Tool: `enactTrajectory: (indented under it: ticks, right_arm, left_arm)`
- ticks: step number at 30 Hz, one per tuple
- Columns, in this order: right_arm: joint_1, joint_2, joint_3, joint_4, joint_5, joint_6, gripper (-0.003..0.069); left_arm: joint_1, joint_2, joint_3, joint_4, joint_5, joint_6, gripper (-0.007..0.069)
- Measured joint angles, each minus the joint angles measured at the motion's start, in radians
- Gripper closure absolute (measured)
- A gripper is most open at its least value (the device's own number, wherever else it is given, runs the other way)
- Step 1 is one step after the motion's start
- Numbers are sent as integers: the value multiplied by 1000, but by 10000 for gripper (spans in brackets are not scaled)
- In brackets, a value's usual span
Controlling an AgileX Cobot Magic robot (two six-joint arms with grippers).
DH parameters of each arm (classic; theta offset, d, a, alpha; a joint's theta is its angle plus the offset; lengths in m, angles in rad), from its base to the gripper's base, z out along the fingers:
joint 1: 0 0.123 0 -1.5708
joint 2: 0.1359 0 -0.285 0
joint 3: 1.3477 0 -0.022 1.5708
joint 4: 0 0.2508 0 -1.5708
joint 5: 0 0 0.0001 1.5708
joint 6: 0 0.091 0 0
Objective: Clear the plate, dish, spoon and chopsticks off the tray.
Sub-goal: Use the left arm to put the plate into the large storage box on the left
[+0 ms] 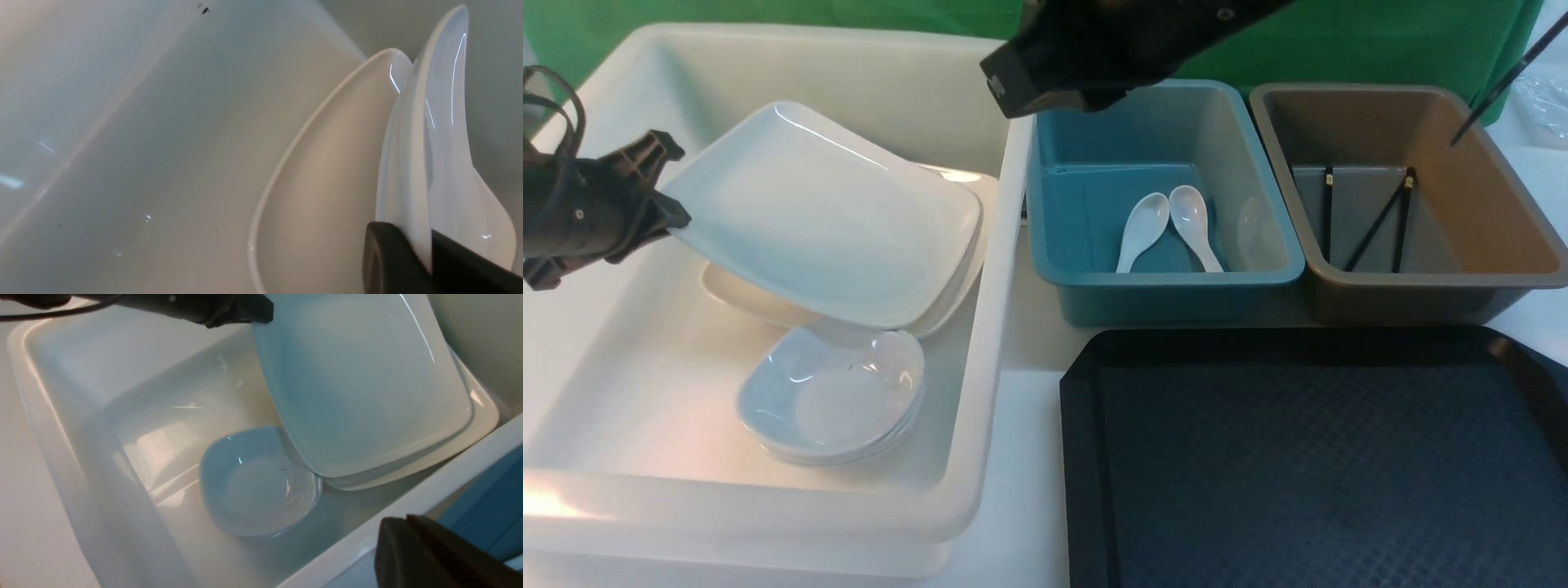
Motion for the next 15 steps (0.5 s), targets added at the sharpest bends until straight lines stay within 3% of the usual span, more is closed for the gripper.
enactTrajectory:
  ticks: [11, 15]
  right_arm:
    - [0, 0, 0, 1, 0, 19, 628]
    - [0, 0, 0, 2, 4, 19, 628]
  left_arm:
    - [-3, 78, 0, 34, 52, 8, 276]
    - [-4, 78, -4, 39, 57, 13, 219]
